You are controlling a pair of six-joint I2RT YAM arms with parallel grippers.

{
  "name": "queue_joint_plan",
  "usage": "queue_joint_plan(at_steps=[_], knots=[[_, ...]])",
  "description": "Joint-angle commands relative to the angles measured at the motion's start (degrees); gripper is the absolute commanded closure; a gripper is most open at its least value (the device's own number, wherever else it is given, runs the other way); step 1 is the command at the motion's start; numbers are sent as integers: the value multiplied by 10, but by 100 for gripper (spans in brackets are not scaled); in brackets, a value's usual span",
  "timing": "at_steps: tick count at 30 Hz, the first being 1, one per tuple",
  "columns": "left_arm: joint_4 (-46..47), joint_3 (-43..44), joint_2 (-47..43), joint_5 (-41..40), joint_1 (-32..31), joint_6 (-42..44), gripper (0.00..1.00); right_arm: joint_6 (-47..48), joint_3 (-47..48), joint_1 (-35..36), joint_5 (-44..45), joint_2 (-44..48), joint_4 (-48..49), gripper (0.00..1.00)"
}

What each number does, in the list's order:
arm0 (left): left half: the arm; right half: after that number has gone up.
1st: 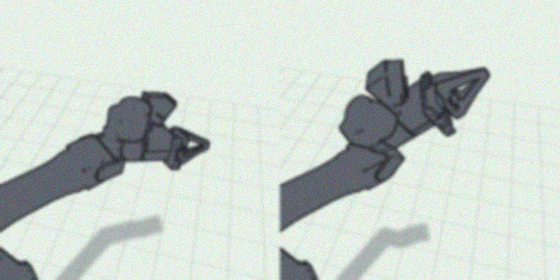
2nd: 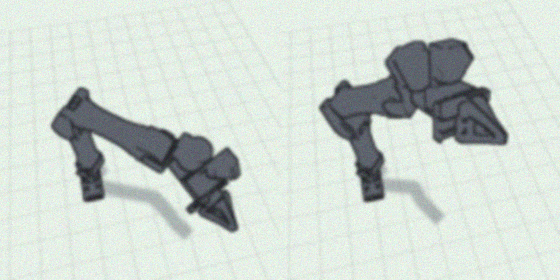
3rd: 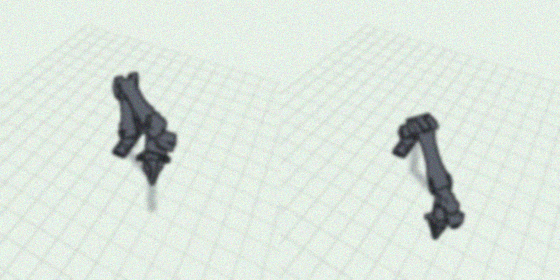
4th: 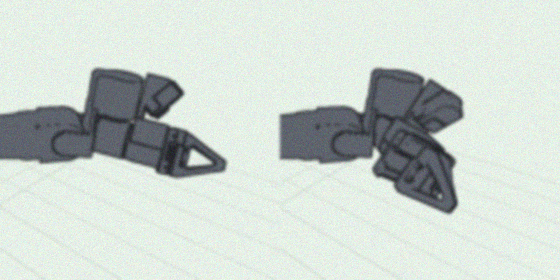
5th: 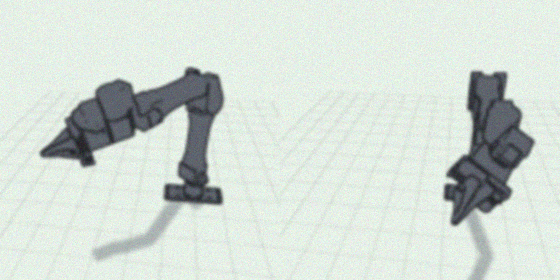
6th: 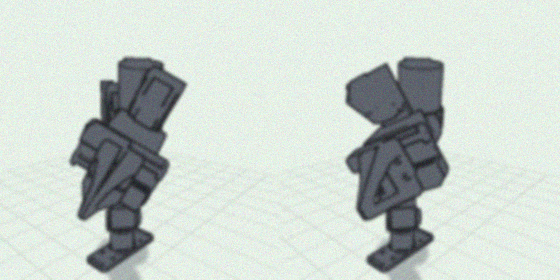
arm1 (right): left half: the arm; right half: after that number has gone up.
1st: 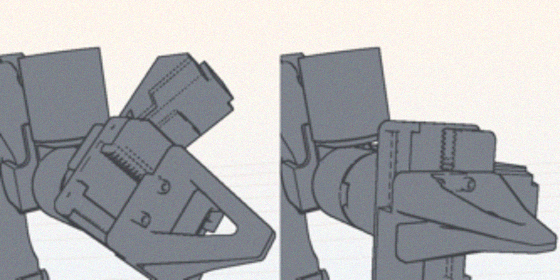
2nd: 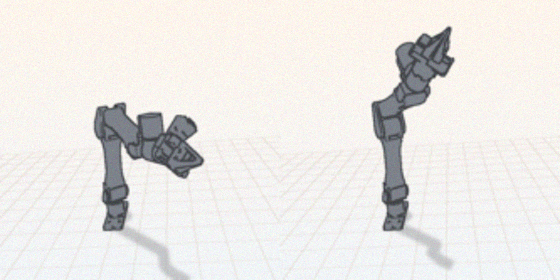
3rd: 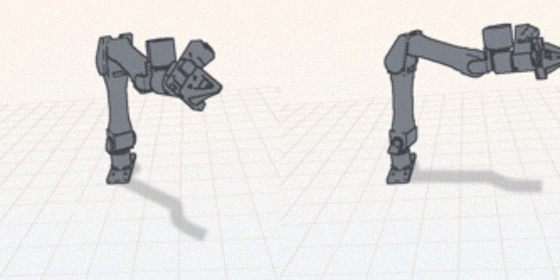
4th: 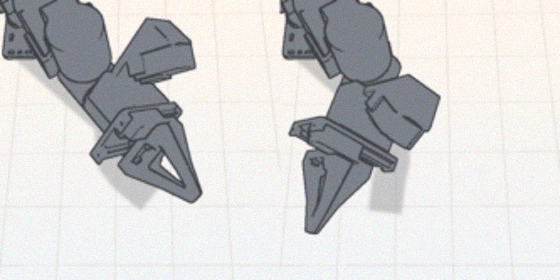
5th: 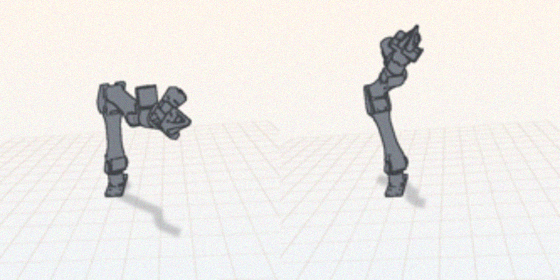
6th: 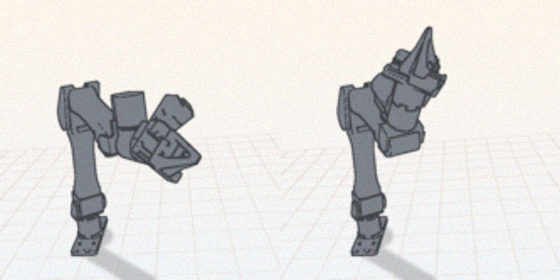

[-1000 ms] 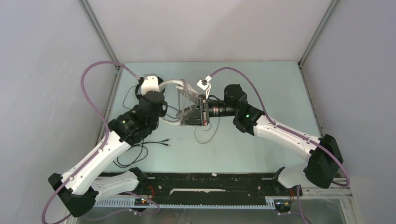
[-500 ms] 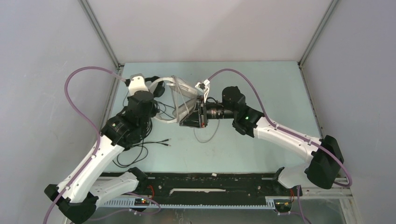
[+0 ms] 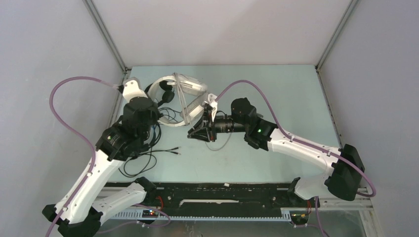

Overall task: Wrap the headphones
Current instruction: Wrap the headphones cable around the headphones.

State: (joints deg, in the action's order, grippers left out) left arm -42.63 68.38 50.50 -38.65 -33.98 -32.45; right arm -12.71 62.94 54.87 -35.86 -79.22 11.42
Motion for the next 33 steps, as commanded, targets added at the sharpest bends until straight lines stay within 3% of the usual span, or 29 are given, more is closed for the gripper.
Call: queue_joint_plan(at_steps=[1,17,33], knots=[[54,44,-26,20,7,-63,100,79,-23,23,52,34,38,78],[43,76,-38,84,10,-105,100,205,-211,47,93,33,316,74],[39,109,-28,122,9,-128,100,130,-282,-13,70,-104,565,66]])
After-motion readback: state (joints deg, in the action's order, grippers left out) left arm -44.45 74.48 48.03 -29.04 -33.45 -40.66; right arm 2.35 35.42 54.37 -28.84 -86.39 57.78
